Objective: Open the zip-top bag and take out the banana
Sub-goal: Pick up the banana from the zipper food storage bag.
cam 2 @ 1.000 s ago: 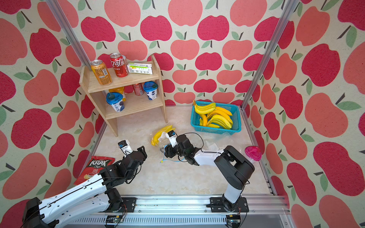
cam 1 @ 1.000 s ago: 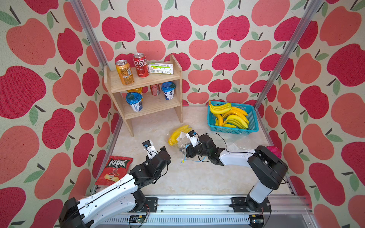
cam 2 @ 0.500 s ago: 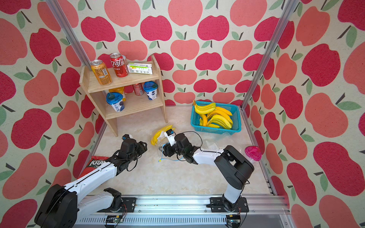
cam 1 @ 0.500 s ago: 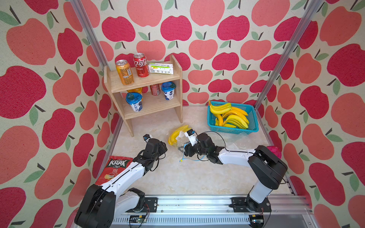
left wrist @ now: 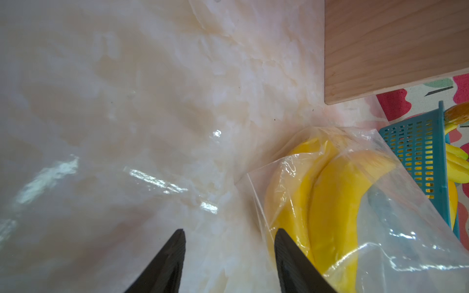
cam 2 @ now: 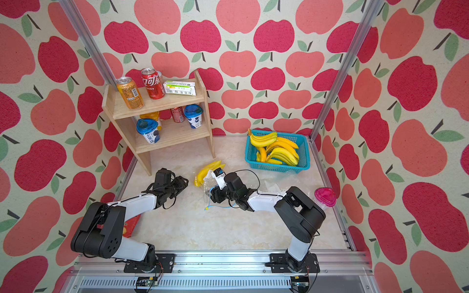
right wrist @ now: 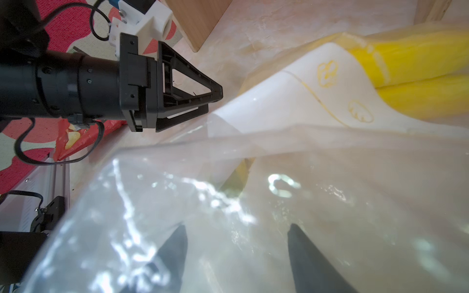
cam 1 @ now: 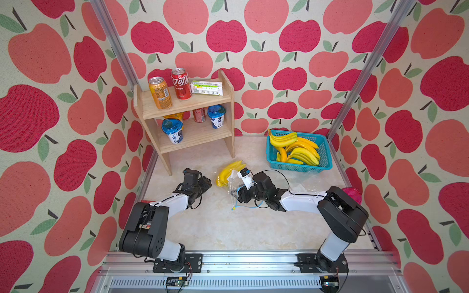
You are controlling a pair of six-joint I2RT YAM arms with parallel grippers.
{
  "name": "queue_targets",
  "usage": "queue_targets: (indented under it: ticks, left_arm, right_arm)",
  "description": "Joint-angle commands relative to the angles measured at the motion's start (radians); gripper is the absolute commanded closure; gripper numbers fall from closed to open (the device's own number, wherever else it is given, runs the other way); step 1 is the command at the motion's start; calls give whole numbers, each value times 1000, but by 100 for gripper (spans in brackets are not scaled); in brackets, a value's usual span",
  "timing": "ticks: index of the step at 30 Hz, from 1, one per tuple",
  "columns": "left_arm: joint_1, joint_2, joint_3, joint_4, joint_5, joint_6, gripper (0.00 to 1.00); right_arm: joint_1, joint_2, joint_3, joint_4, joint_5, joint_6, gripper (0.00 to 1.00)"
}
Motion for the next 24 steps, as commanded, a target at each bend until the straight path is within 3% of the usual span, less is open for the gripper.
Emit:
queue_targets:
  ticks: [1, 8, 11, 21, 24]
  left_arm:
    - [3, 41, 57, 24, 78, 20, 41]
    - [5, 95, 66, 84, 101, -25, 41]
    - [7, 127, 89, 76, 102, -31, 50]
    - [16, 214, 94, 162, 133, -131, 49]
    - [10, 228, 95, 195, 145, -150, 55]
  right_arm:
    - [1, 13, -13, 31, 19, 8, 34]
    - [-5, 24, -10, 40, 0, 27, 34]
    - [-4, 25, -7, 35, -3, 26, 34]
    - [-4, 28, -7, 58, -18, 46, 34]
    - [-5, 30, -7, 57, -20, 46, 34]
